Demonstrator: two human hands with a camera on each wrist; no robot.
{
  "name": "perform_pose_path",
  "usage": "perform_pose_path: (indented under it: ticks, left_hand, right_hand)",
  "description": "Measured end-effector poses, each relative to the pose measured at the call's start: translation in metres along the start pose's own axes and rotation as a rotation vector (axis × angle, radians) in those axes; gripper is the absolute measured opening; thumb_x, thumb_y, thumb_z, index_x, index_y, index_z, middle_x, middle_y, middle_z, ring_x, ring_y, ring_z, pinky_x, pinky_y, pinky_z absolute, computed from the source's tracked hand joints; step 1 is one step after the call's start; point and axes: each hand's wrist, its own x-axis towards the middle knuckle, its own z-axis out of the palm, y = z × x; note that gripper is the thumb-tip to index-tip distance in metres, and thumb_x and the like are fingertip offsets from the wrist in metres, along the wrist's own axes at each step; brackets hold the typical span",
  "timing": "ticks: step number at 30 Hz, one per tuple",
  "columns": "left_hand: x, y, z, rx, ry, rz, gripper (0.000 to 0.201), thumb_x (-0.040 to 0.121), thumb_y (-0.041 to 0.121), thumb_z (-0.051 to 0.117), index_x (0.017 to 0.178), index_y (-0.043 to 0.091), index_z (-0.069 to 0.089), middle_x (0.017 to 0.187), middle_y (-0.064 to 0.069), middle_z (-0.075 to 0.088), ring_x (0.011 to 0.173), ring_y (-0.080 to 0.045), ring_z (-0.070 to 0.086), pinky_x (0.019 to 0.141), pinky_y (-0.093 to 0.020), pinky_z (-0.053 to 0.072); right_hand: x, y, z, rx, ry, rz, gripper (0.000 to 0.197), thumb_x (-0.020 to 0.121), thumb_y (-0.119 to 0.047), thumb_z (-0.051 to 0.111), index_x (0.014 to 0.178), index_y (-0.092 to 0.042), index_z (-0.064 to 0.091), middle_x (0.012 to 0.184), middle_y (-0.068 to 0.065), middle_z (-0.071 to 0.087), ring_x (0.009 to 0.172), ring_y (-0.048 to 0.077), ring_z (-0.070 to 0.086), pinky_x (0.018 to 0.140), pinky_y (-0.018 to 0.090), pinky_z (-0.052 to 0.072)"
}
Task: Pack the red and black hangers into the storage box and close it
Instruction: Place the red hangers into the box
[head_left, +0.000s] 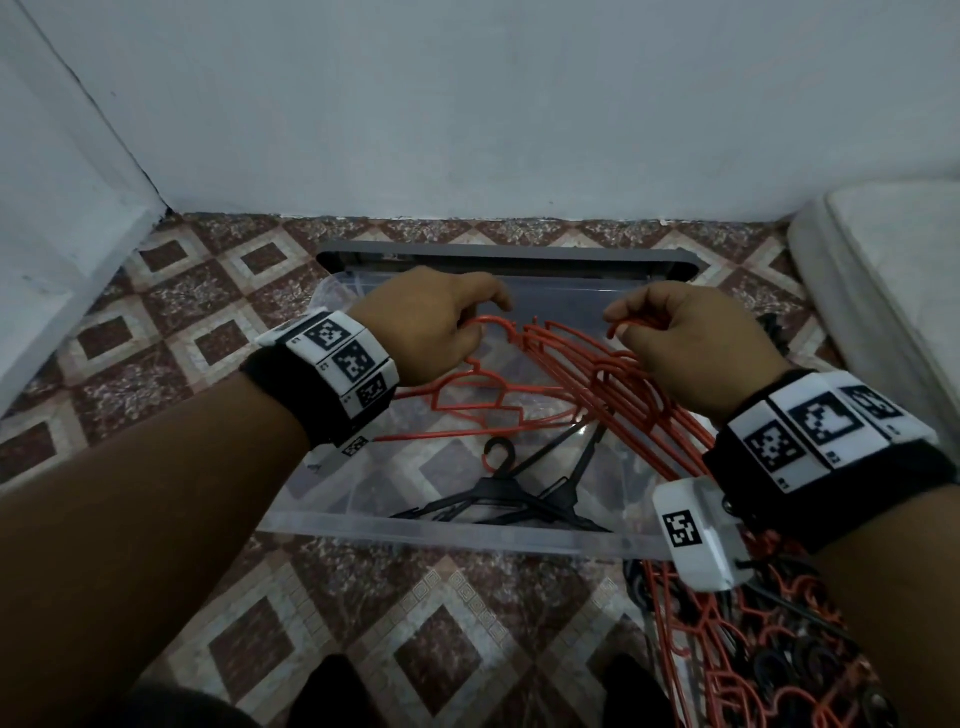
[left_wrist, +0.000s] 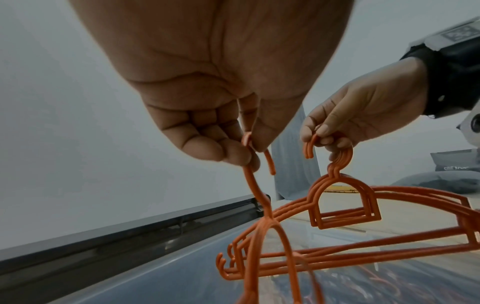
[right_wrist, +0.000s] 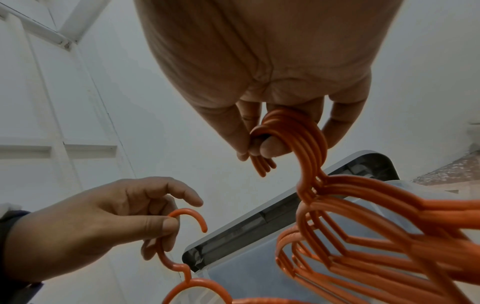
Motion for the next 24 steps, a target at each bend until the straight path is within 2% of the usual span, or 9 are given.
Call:
perform_pose_path:
  ticks: [3,6,9,13,17,20,24]
  left_hand:
    - [-0.001,0.004,-0.003,0.006,-0.015,0.0,0.03,0.092,0.023,0.056,0.12,0.033,0.059,0.078,0.007,0.065,0.071,-0.013,0.06,0.066,-0.03,0.048]
    - [0.0,0.012,-0.003,0.018,-0.044,0.001,0.023,0.088,0.022,0.057,0.107,0.03,0.067,0.071,0.013,0.061,0.067,-0.009,0.057,0.063,-0.026,0.043]
    - [0.0,0.022,-0.004,0.008,-0.067,-0.009,0.016,0.088,0.023,0.057,0.096,0.026,0.07,0.063,0.02,0.058,0.065,0.0,0.059,0.069,-0.028,0.051]
    - [-0.001,0.037,-0.007,-0.014,-0.134,0.024,0.015,0.092,0.026,0.054,0.099,0.026,0.068,0.072,0.015,0.067,0.072,-0.006,0.063,0.074,-0.03,0.052]
    - [-0.003,0.047,-0.009,-0.05,-0.211,0.076,0.021,0.089,0.02,0.054,0.105,0.027,0.065,0.077,0.011,0.07,0.071,-0.005,0.063,0.064,-0.022,0.048]
    - [-0.004,0.051,-0.005,-0.01,-0.154,0.113,0.023,0.093,0.022,0.053,0.113,0.026,0.062,0.081,0.011,0.068,0.072,-0.009,0.06,0.063,-0.026,0.043]
    - [-0.001,0.053,-0.002,-0.003,-0.023,0.184,0.019,0.09,0.031,0.061,0.108,0.03,0.067,0.079,0.011,0.059,0.073,-0.012,0.053,0.063,-0.027,0.035]
  right_hand:
    - [-0.001,0.0,0.0,-0.015,0.002,0.016,0.015,0.094,-0.015,0.06,0.097,-0.026,0.069,0.09,-0.012,0.067,0.079,0.008,0.061,0.077,0.028,0.05]
    - [-0.001,-0.001,-0.001,-0.008,0.0,0.024,0.015,0.094,-0.015,0.059,0.096,-0.026,0.069,0.094,-0.008,0.069,0.082,0.012,0.064,0.082,0.034,0.054]
    - [-0.001,-0.002,-0.001,0.002,-0.013,0.018,0.014,0.093,-0.015,0.06,0.097,-0.026,0.069,0.096,-0.009,0.069,0.086,0.011,0.065,0.088,0.038,0.056]
    - [-0.003,-0.004,0.0,0.053,-0.072,0.017,0.015,0.091,-0.016,0.063,0.095,-0.029,0.069,0.098,-0.008,0.07,0.088,0.012,0.067,0.09,0.042,0.056]
    - [-0.005,-0.009,0.0,0.069,-0.154,0.023,0.018,0.089,-0.018,0.064,0.091,-0.036,0.064,0.097,-0.009,0.07,0.089,0.011,0.068,0.09,0.042,0.057]
    - [-0.007,-0.012,0.0,0.092,-0.211,0.033,0.02,0.087,-0.018,0.064,0.098,-0.034,0.066,0.101,-0.008,0.07,0.092,0.012,0.068,0.091,0.042,0.056]
    - [-0.01,-0.017,-0.001,0.1,-0.304,0.004,0.026,0.085,-0.019,0.067,0.107,-0.031,0.066,0.099,-0.007,0.073,0.09,0.013,0.07,0.09,0.043,0.056]
